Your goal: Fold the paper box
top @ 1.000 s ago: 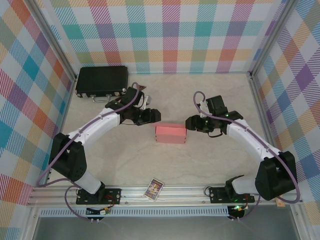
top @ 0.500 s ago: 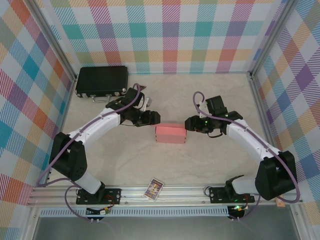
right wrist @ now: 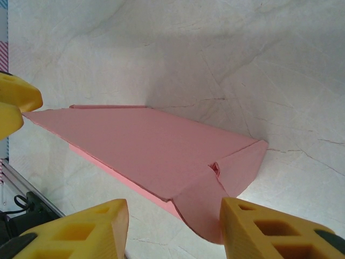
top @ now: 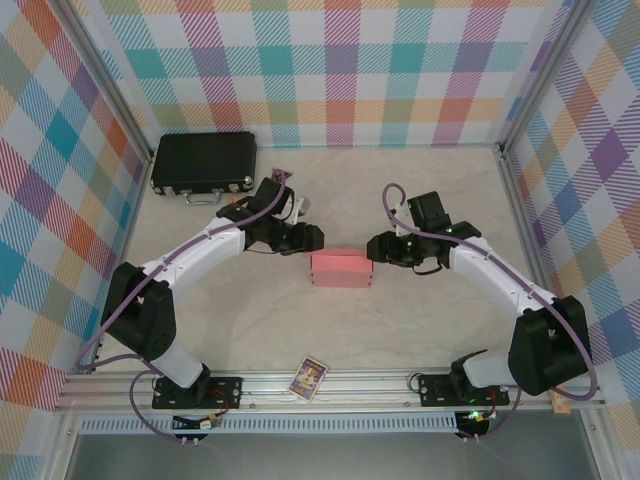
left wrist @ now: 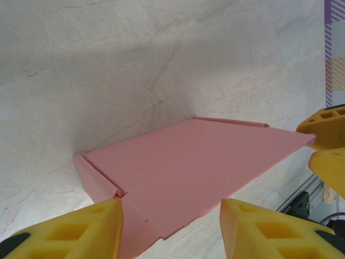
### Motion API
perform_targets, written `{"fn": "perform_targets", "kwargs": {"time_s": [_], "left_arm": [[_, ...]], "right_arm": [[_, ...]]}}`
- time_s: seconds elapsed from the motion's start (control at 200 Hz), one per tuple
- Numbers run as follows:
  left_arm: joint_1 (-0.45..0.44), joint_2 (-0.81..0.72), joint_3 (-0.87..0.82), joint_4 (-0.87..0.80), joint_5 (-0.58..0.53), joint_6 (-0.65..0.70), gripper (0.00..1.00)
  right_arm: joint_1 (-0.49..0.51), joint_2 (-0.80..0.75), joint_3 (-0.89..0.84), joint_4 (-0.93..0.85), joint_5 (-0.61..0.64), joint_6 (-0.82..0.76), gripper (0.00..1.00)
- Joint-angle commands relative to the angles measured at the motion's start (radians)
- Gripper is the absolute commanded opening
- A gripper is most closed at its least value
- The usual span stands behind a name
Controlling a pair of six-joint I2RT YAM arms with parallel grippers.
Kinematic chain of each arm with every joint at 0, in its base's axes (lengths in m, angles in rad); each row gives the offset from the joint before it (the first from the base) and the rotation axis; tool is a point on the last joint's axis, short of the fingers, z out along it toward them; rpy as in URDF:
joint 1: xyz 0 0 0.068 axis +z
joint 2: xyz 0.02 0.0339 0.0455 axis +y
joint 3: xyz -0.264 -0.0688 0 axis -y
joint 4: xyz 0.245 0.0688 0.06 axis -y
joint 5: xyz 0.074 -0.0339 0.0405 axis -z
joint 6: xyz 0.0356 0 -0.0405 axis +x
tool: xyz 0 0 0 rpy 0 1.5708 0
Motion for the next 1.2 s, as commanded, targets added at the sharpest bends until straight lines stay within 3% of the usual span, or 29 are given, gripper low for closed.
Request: {"fn": "perform_targets", "kwargs": {"time_s": [0.0, 0.58, 1.015, 1.195], "left_arm": [[-0.012, 0.020, -0.008, 0.017, 0.023, -0.023, 0.50], [-0.023, 0.040, -0.015, 0.052, -0.005, -0.077, 0.49], [-0.023, 0.040, -0.003, 0.018, -0.039, -0.094, 0.46], [-0.023, 0.031, 0.005, -0.026, -0.069, -0.073, 0.49]], "right_arm": [[0.008, 0.010, -0.011, 0.024, -0.024, 0.022, 0.48], [0.025, 0.015, -0.048, 0.082, 0.006, 0.121, 0.43], [0.024, -0.013, -0.069, 0.108, 0.077, 0.189, 0.37], [0.025, -0.017, -0.076, 0.111, 0.087, 0.195, 0.36]]}}
